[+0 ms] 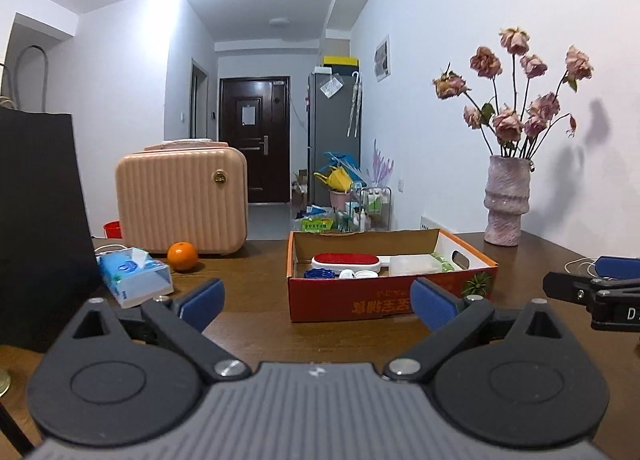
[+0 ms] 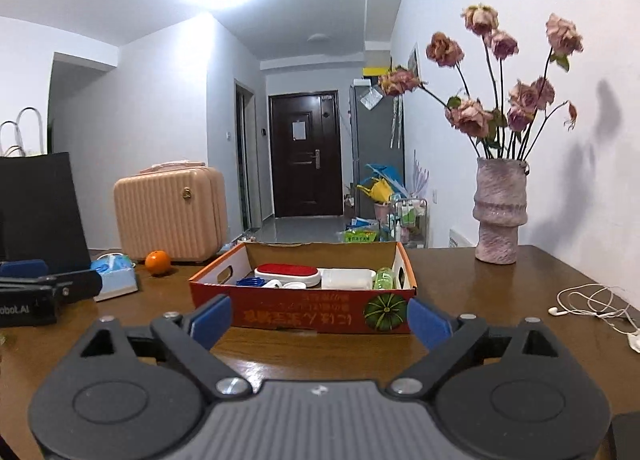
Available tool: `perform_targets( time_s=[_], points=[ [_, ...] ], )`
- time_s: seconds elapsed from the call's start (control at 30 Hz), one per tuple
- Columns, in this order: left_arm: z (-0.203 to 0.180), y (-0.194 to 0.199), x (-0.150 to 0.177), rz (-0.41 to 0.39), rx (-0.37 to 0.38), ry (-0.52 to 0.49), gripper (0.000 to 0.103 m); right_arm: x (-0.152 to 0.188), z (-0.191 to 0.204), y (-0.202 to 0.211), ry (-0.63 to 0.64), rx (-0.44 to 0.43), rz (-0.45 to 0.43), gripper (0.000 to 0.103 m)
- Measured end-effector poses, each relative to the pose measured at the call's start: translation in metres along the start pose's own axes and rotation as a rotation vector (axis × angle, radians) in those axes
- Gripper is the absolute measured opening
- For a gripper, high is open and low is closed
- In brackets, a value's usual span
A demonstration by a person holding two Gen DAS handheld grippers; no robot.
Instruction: Organize rigid objects
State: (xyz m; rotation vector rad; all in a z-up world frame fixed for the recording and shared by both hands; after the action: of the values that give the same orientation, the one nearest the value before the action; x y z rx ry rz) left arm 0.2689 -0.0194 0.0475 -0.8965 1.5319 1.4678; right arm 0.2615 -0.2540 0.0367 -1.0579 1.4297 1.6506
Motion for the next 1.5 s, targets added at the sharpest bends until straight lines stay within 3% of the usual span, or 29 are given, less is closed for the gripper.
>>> perform_targets(
  time_s=[0.17, 0.37, 0.5, 0.63, 0.87, 1.03, 1.5],
  points=[
    [0.001, 0.041, 0.023, -0.030, -0.006, -0.014, 0.103, 0.034, 0.019, 0.047, 0.029, -0.013, -0.019, 0.097],
    [-0.001, 0.099, 0.076, -0.018, -0.018, -0.051, 0.103, 0.094, 0.039, 0.102, 0.110, 0.018, 0.015, 0.097],
    [-0.004, 0.133, 0.113, 0.026, -0.011, -0.067, 0.103, 0.126, 0.044, 0.134, -0.006, 0.024, 0.082, 0.097],
    [0.002, 0.164, 0.140, 0.057, -0.020, 0.026, 0.103, 0.142, 0.055, 0.157, -0.079, 0.005, 0.062, 0.097],
    [0.004, 0.170, 0.132, 0.053, 0.010, 0.019, 0.103, 0.133, 0.071, 0.165, 0.020, -0.013, 0.024, 0.098],
    [-0.004, 0.172, 0.129, 0.034, 0.024, -0.013, 0.103, 0.130, 0.072, 0.169, 0.021, -0.006, 0.011, 0.103],
    [-0.005, 0.171, 0.127, 0.032, 0.024, -0.013, 0.103, 0.129, 0.070, 0.169, 0.017, -0.010, 0.010, 0.103]
  ],
)
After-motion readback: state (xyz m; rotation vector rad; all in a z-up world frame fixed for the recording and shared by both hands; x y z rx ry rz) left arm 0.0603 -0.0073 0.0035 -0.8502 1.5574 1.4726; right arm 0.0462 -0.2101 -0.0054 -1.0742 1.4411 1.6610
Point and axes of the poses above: each gripper's, at about its wrist camera, not at the fingertips, and y roughly against the way its jaws point, z to its left, x to its underside, the point moved 5 cm from there along -y, roughly the way its jaws point, and after that the axes turned 11 degrees about z, right-handed, at the moved point
